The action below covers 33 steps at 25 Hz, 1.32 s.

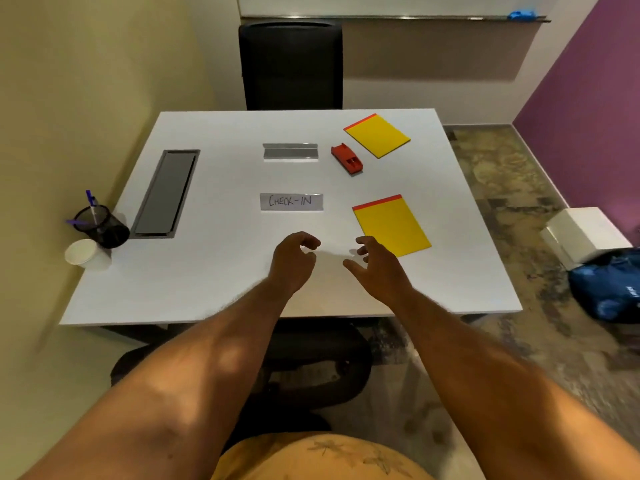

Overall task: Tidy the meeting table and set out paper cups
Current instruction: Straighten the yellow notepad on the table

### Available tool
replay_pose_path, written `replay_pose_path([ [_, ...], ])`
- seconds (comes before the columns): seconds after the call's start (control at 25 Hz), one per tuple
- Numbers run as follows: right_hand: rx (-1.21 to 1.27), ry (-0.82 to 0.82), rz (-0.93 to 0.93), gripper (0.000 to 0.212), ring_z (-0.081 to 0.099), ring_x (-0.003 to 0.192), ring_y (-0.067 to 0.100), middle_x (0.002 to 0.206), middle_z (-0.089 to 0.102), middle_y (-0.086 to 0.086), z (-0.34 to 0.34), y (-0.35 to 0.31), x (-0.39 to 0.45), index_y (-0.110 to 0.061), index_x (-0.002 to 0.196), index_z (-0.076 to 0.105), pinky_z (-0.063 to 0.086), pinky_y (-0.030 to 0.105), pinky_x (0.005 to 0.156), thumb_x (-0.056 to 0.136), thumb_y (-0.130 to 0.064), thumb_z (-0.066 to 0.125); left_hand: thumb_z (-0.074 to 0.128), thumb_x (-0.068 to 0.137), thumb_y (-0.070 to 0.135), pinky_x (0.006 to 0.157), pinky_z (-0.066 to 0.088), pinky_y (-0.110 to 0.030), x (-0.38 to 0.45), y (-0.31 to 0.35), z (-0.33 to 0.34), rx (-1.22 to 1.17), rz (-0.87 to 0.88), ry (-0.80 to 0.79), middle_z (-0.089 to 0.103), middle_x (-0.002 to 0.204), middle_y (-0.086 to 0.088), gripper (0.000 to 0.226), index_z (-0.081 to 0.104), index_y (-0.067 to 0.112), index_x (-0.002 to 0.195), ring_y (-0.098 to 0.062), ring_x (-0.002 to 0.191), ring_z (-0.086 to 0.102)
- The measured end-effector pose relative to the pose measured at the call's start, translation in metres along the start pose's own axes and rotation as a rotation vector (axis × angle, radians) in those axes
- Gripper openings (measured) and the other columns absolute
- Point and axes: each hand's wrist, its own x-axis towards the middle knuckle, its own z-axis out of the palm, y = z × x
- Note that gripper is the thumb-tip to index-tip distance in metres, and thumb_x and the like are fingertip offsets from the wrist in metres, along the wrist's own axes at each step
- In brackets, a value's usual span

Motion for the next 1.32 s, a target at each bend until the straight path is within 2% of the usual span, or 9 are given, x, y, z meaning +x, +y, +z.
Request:
replay_pose_path([
  [0.2,0.001,0.015,0.052,0.062,0.065,0.113,0.025,0.130,0.064,0.005,-0.030,0.031,0.025,-0.019,0.146,0.049,0.057,0.040,0.093,0.095,-0.043,0.074,0.064,0.086,0.004,0.081,0.059,-0.037,0.027,0.018,0.049,-0.090,-0.104,-0.096,0.063,0.114,-0.002,0.035,0.066,0.031,0.108,-0.017,0.089,0.064],
  [0.4,0.054,0.031,0.123,0.060,0.064,0.112,0.026,0.128,0.063,0.005,-0.040,0.057,0.062,-0.018,0.144,0.051,0.054,0.036,0.088,0.094,-0.041,0.074,0.058,0.082,-0.006,0.091,0.053,-0.027,0.053,0.028,0.077,-0.050,-0.055,-0.104,0.063,0.106,0.017,0.044,0.068,0.030,0.105,-0.008,0.098,0.062],
  [0.48,0.050,0.018,0.113,0.060,0.063,0.113,0.026,0.129,0.062,0.005,-0.041,0.067,0.078,-0.018,0.145,0.050,0.055,0.039,0.090,0.094,-0.039,0.075,0.055,0.081,-0.010,0.092,0.055,-0.029,0.060,0.028,0.089,-0.071,-0.132,-0.071,0.062,0.103,0.021,0.048,0.067,0.031,0.102,-0.007,0.098,0.062],
  [0.56,0.025,-0.007,0.081,0.061,0.062,0.116,0.027,0.132,0.062,0.006,-0.046,0.079,0.100,-0.018,0.145,0.050,0.055,0.043,0.094,0.094,-0.038,0.075,0.056,0.083,-0.008,0.092,0.056,-0.033,0.066,0.029,0.102,-0.080,-0.178,-0.035,0.065,0.108,0.016,0.045,0.067,0.031,0.102,-0.014,0.095,0.064],
  [0.68,0.002,-0.060,0.027,0.059,0.063,0.118,0.030,0.134,0.062,0.008,-0.063,0.103,0.144,-0.016,0.144,0.052,0.053,0.043,0.098,0.094,-0.036,0.075,0.055,0.085,-0.006,0.091,0.055,-0.034,0.081,0.041,0.128,-0.160,-0.237,0.099,0.066,0.108,0.015,0.041,0.065,0.032,0.093,-0.023,0.099,0.068],
  [0.84,-0.021,-0.273,-0.132,0.057,0.064,0.110,0.020,0.135,0.063,0.007,-0.088,0.135,0.167,-0.017,0.142,0.054,0.051,0.031,0.094,0.093,-0.034,0.077,0.059,0.085,-0.002,0.091,0.058,-0.042,0.080,0.061,0.167,-0.245,-0.443,0.301,0.066,0.121,-0.004,0.035,0.068,0.021,0.110,-0.027,0.105,0.068],
  [0.96,-0.027,-0.381,-0.233,0.057,0.061,0.125,0.026,0.138,0.061,0.009,-0.107,0.158,0.175,-0.016,0.144,0.053,0.051,0.042,0.104,0.094,-0.032,0.075,0.064,0.085,0.002,0.093,0.055,-0.040,0.071,0.080,0.199,-0.264,-0.457,0.406,0.062,0.127,-0.001,0.035,0.064,0.029,0.109,-0.021,0.111,0.063],
  [1.2,-0.024,-0.443,-0.251,0.058,0.062,0.124,0.030,0.142,0.059,0.007,-0.130,0.176,0.191,-0.019,0.146,0.051,0.052,0.044,0.103,0.095,-0.036,0.074,0.068,0.087,0.008,0.101,0.051,-0.042,0.051,0.096,0.224,-0.252,-0.503,0.434,0.056,0.129,0.003,0.036,0.064,0.027,0.117,-0.018,0.118,0.057],
  [1.32,-0.013,-0.440,-0.228,0.060,0.062,0.125,0.029,0.144,0.058,0.008,-0.131,0.177,0.199,-0.019,0.146,0.050,0.052,0.043,0.104,0.095,-0.038,0.074,0.069,0.088,0.009,0.098,0.050,-0.038,0.048,0.096,0.229,-0.215,-0.518,0.410,0.055,0.130,0.003,0.037,0.064,0.025,0.121,-0.018,0.118,0.057],
])
